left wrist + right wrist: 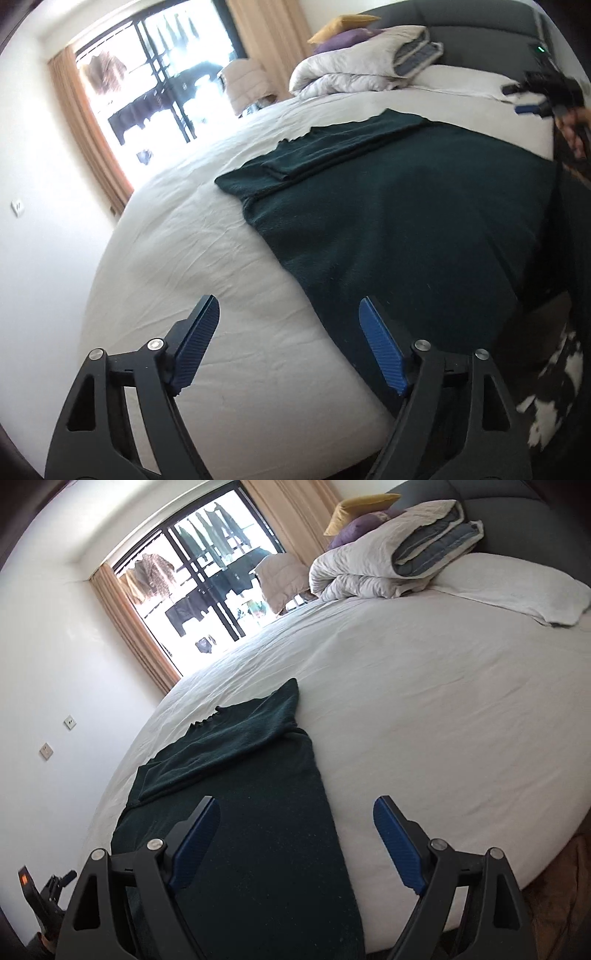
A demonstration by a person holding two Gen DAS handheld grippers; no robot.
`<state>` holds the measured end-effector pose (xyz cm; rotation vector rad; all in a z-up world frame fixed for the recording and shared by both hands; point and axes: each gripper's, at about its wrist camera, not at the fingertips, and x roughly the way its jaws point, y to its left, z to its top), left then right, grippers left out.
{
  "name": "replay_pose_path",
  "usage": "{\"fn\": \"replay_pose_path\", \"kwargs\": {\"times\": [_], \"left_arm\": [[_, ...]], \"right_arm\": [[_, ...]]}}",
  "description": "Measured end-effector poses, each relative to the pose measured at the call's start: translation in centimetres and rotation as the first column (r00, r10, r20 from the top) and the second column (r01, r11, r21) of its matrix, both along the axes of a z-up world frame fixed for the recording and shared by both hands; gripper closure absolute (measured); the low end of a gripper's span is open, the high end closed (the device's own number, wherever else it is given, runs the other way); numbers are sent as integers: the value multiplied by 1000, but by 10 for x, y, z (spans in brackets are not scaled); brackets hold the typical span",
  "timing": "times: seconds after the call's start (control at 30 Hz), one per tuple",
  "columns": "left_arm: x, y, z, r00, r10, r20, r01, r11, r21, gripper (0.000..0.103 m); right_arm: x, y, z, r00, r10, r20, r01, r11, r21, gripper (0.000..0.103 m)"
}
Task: Fold small clothes
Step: 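Grasp the sweater hem edges with both tools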
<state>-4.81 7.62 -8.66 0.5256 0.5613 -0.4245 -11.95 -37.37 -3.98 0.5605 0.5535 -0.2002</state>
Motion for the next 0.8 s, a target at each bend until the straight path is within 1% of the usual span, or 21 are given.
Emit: {"fn": "replay_pose_path", "kwargs": {"times": [0.07, 0.13, 0.2, 0.27, 0.33, 0.4, 0.47, 0.6, 0.63, 0.73, 0.8], "left_arm": [[-19, -4, -6, 999, -54, 5, 54, 996, 66, 21], [-41, -7, -13, 995, -95, 30, 91, 988, 122, 21], [-64, -13, -20, 986, -155, 65, 140, 972, 188, 21], [-84, -18, -36, 969, -216, 116, 170, 933, 318, 21], [-94, -19, -55, 952, -264, 158, 170, 878, 447, 21], [-101, -15, -70, 937, -303, 174, 170, 830, 531, 21], [-104, -13, -79, 924, -332, 189, 167, 796, 582, 21], [-121, -16, -90, 881, -424, 211, 207, 746, 633, 21], [-125, -19, -97, 870, -445, 212, 210, 724, 657, 21], [-133, -23, -118, 838, -491, 237, 189, 670, 718, 21], [-137, -26, -127, 825, -512, 239, 189, 649, 737, 21]], "right_arm": [[-8, -1, -2, 1000, -18, 6, 18, 1000, 15, 16], [-12, 1, -5, 1000, -21, 2, 21, 1000, 22, 16], [-12, 6, -7, 1000, -12, 4, 12, 999, 30, 16], [-8, 10, -5, 1000, 2, 7, -3, 1000, 31, 16], [-5, 16, -2, 1000, 18, 11, -19, 1000, 23, 16], [-5, 18, 0, 1000, 26, 17, -26, 999, 18, 16], [-4, 20, 1, 1000, 26, 17, -26, 999, 27, 16], [-5, 21, -1, 1000, 25, 18, -26, 999, 43, 16], [-4, 23, -2, 1000, 26, 17, -27, 999, 46, 16], [-2, 26, -4, 999, 38, 11, -38, 998, 56, 16], [-2, 30, -5, 999, 45, 8, -46, 997, 55, 16]]}}
